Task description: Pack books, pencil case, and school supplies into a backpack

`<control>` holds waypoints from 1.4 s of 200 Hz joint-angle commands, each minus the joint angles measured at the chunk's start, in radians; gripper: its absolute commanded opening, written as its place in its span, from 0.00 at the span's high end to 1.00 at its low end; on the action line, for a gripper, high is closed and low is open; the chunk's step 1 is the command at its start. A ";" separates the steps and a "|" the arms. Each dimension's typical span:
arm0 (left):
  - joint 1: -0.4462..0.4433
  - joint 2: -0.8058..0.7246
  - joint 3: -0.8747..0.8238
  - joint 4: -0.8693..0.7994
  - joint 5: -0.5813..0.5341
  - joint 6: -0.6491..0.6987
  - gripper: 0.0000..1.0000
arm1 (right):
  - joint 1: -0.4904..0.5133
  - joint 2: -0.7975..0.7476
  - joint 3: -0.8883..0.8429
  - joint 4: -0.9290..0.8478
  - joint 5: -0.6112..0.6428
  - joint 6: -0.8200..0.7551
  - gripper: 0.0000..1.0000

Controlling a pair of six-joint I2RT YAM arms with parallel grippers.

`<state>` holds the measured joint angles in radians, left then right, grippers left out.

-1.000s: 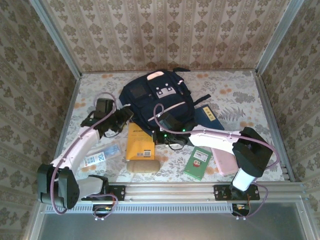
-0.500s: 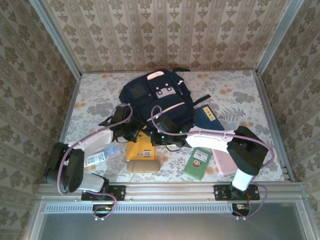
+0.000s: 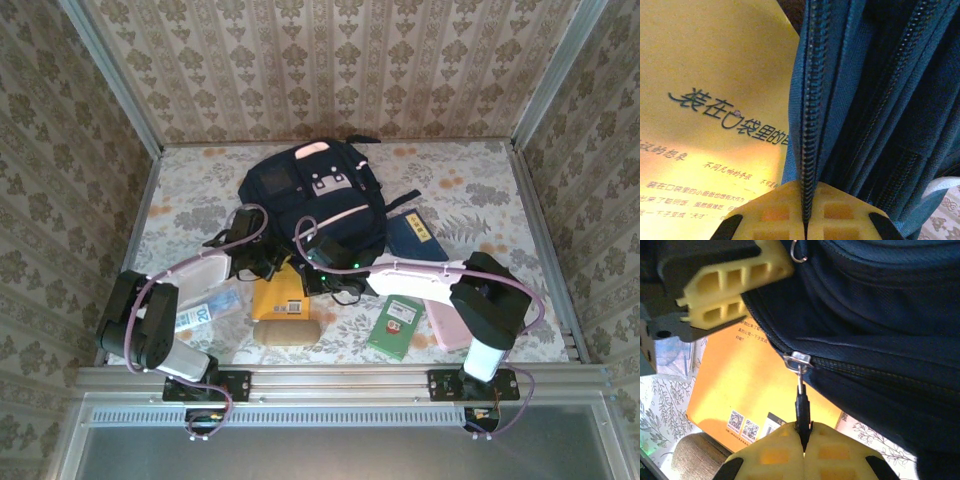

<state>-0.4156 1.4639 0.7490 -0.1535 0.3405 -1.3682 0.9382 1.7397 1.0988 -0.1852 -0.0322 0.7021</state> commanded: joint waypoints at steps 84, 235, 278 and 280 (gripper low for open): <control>0.125 -0.094 0.040 -0.070 -0.051 0.133 1.00 | -0.091 -0.163 -0.083 -0.180 -0.093 -0.076 1.00; 0.280 -0.310 0.035 -0.377 0.117 0.138 0.42 | 0.012 0.137 0.331 -0.071 -0.111 0.164 1.00; 0.235 -0.264 -0.005 -0.335 0.109 0.080 0.36 | 0.028 0.158 0.327 -0.066 -0.104 0.142 1.00; 0.233 -0.255 -0.005 -0.331 0.111 0.078 0.36 | 0.030 0.159 0.324 -0.064 -0.104 0.142 1.00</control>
<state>-0.1589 1.1648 0.7452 -0.4923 0.4278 -1.2381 0.9531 1.8843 1.3914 -0.2947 -0.1452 0.8421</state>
